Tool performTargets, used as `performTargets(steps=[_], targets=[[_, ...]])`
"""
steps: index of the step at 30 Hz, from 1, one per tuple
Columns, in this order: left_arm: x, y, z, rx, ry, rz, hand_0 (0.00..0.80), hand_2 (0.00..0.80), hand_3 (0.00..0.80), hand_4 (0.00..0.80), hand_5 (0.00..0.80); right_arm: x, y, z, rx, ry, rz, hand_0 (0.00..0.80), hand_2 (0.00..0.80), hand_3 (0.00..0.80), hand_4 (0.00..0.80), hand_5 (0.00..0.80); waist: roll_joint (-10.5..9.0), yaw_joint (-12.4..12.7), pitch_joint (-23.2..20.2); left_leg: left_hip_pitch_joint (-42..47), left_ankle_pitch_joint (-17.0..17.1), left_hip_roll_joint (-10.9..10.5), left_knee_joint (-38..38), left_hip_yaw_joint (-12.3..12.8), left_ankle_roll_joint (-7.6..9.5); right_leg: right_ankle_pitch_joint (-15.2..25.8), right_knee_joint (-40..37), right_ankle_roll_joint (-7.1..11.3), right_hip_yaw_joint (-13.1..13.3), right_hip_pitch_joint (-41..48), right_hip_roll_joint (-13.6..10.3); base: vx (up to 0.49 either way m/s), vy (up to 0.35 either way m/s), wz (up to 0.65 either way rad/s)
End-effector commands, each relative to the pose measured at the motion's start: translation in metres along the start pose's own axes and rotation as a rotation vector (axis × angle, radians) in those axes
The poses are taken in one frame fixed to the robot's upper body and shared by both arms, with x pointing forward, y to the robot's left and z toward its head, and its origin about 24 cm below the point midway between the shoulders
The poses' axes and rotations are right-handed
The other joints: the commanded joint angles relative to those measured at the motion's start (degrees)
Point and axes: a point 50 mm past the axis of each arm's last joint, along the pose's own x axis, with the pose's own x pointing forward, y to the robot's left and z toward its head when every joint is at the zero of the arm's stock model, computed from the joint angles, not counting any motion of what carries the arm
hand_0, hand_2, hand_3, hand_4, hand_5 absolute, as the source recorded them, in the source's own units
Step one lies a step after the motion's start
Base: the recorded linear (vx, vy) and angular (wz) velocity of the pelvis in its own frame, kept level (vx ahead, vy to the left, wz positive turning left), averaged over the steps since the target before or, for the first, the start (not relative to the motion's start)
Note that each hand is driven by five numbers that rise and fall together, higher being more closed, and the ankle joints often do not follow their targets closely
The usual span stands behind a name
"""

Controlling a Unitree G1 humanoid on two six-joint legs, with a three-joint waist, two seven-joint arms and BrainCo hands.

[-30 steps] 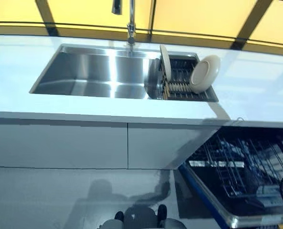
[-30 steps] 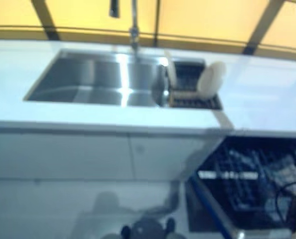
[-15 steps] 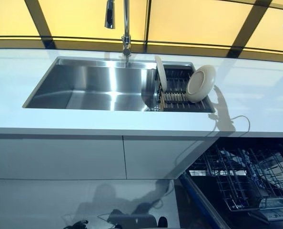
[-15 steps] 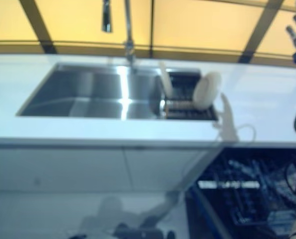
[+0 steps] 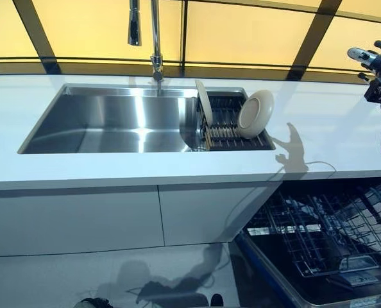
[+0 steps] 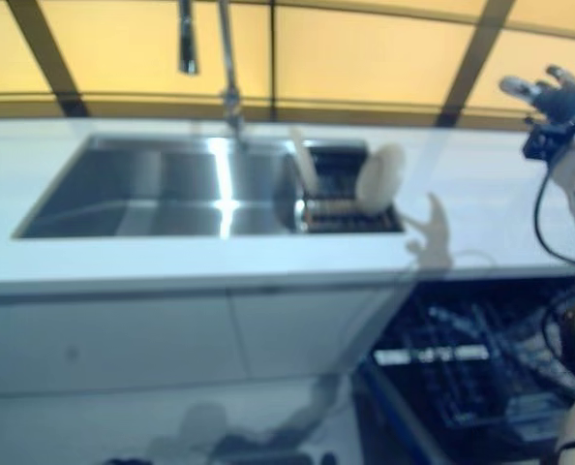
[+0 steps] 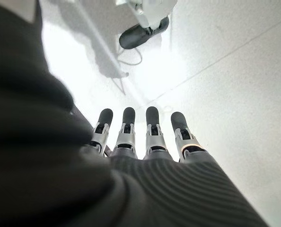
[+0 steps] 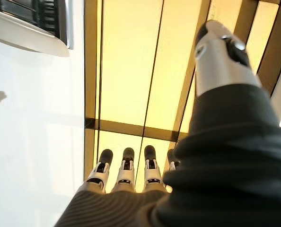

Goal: Take plates into dishwasher

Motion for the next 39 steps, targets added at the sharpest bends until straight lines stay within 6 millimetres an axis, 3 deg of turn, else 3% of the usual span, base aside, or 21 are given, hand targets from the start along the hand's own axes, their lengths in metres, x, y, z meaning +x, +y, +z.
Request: performTargets(steps=[1, 3, 4, 8, 13, 19, 23, 25, 30, 32, 35, 39], targets=[[-0.004, 0.010, 0.035, 0.125, -0.109, -0.027, 0.000, 0.000, 0.000, 0.000, 0.000, -0.005, 0.013, 0.041, 0.020, -0.136, 0.005, 0.000, 0.000, 0.000, 0.000, 0.000, 0.77, 1.57, -0.44, -10.09, 7.44, 1.43, 14.15, 3.94, -1.01, -4.88, 7.38, -0.46, -1.76, 2.99, -1.01, 0.161, 0.214, 0.04], [-0.007, 0.011, 0.052, 0.168, -0.153, -0.049, 0.000, 0.000, 0.000, 0.000, 0.000, -0.003, 0.014, 0.035, -0.024, -0.127, -0.025, 0.000, 0.000, 0.000, 0.000, 0.000, 2.51, 1.49, -0.28, -9.27, 9.86, 4.93, -0.78, 8.84, -1.81, -5.61, 6.32, 1.09, -3.32, 5.44, -1.43, 0.189, 0.294, 0.18], [-0.008, 0.014, 0.054, 0.190, -0.152, -0.050, 0.000, 0.000, 0.000, 0.000, 0.000, -0.002, 0.016, 0.036, -0.022, -0.116, -0.009, 0.000, 0.000, 0.000, 0.000, 0.000, 1.70, 1.46, -0.40, -7.15, 7.10, 3.22, -0.36, 7.13, -0.34, -5.09, 6.43, 1.53, -2.41, 5.07, -2.59, 0.164, 0.246, 0.15], [-0.010, 0.034, 0.047, 0.115, -0.106, -0.010, 0.000, 0.000, 0.000, 0.000, 0.000, -0.005, 0.006, 0.022, -0.043, -0.076, 0.019, 0.000, 0.000, 0.000, 0.000, 0.000, 3.49, 0.38, -1.04, -0.95, 8.30, 1.79, -9.31, 5.66, 0.10, -3.73, 7.33, 3.96, -3.21, 3.03, -4.10, 0.091, 0.137, -0.08], [-0.009, 0.049, 0.020, 0.097, 0.001, 0.028, 0.000, 0.000, 0.000, 0.000, 0.000, -0.003, 0.003, 0.020, -0.036, -0.052, 0.063, 0.000, 0.000, 0.000, 0.000, 0.000, 2.63, 0.65, -1.93, 0.43, 7.12, 1.45, -10.06, 6.48, 0.34, -2.49, 4.81, 5.01, -4.61, 3.29, -5.07, 0.082, 0.017, -0.05], [-0.006, 0.035, 0.017, 0.063, -0.015, 0.029, 0.000, 0.000, 0.000, 0.000, 0.000, 0.000, 0.007, 0.014, -0.030, -0.026, 0.062, 0.000, 0.000, 0.000, 0.000, 0.000, 2.04, 1.40, -2.13, -0.38, 4.61, 1.28, -6.64, 7.41, 0.90, -2.73, 4.05, 5.09, -4.61, 3.87, -6.05, 0.065, 0.049, -0.02], [-0.009, 0.045, 0.019, 0.098, -0.019, 0.037, 0.000, 0.000, 0.000, 0.000, 0.000, -0.001, 0.001, 0.003, -0.037, 0.003, 0.027, 0.000, 0.000, 0.000, 0.000, 0.000, 2.19, 1.32, -1.86, -0.30, 4.62, 0.64, -7.02, 7.24, 2.60, -4.86, 9.57, 5.22, -3.78, 3.17, -6.07, 0.078, 0.046, -0.03], [-0.010, 0.052, 0.013, 0.086, 0.000, 0.037, 0.000, 0.000, 0.000, 0.000, 0.000, -0.002, -0.002, -0.002, -0.051, 0.005, 0.005, 0.000, 0.000, 0.000, 0.000, 0.000, 2.62, 0.03, -0.90, 1.76, 5.31, 0.70, -8.98, 6.20, 3.20, -2.66, 17.19, 6.25, -1.65, -1.29, -5.07, 0.125, -0.009, 0.00], [-0.011, 0.057, 0.020, 0.043, 0.001, 0.062, 0.000, 0.000, 0.000, 0.000, 0.000, -0.003, -0.005, 0.002, -0.039, 0.006, -0.002, 0.000, 0.000, 0.000, 0.000, 0.000, 1.92, -1.79, -0.02, 2.37, 5.04, 1.54, -10.57, 4.08, 2.75, -2.37, 8.50, 4.63, 3.20, -2.50, -2.74, 0.084, -0.130, 0.09], [-0.010, 0.052, 0.024, 0.038, -0.024, 0.048, 0.000, 0.000, 0.000, 0.000, 0.000, -0.004, -0.008, 0.001, -0.030, 0.028, -0.018, 0.000, 0.000, 0.000, 0.000, 0.000, 1.54, -1.68, -0.18, 1.53, 6.27, 2.15, -11.63, 5.13, 1.88, -1.55, 5.59, 4.71, 1.94, -1.61, -2.07, 0.048, -0.138, 0.36], [-0.008, 0.041, 0.032, 0.100, -0.057, -0.007, 0.000, 0.000, 0.000, 0.000, 0.000, -0.004, -0.014, 0.002, -0.013, 0.048, -0.018, 0.000, 0.000, 0.000, 0.000, 0.000, 1.53, -1.11, -0.21, 1.13, 8.11, 2.03, -14.72, 4.24, 1.11, -0.11, 0.86, 4.43, 2.10, 0.06, -0.95, 0.078, -0.065, 0.10], [-0.006, 0.035, 0.028, 0.045, -0.026, 0.018, 0.000, 0.000, 0.000, 0.000, 0.000, -0.002, -0.009, -0.005, -0.008, 0.067, -0.031, 0.000, 0.000, 0.000, 0.000, 0.000, 1.88, -0.91, -0.17, 0.33, 8.89, 1.74, -16.36, 3.78, 0.38, 0.54, -0.33, 4.74, 1.84, -0.39, -0.99, 0.052, -0.015, 0.07]])
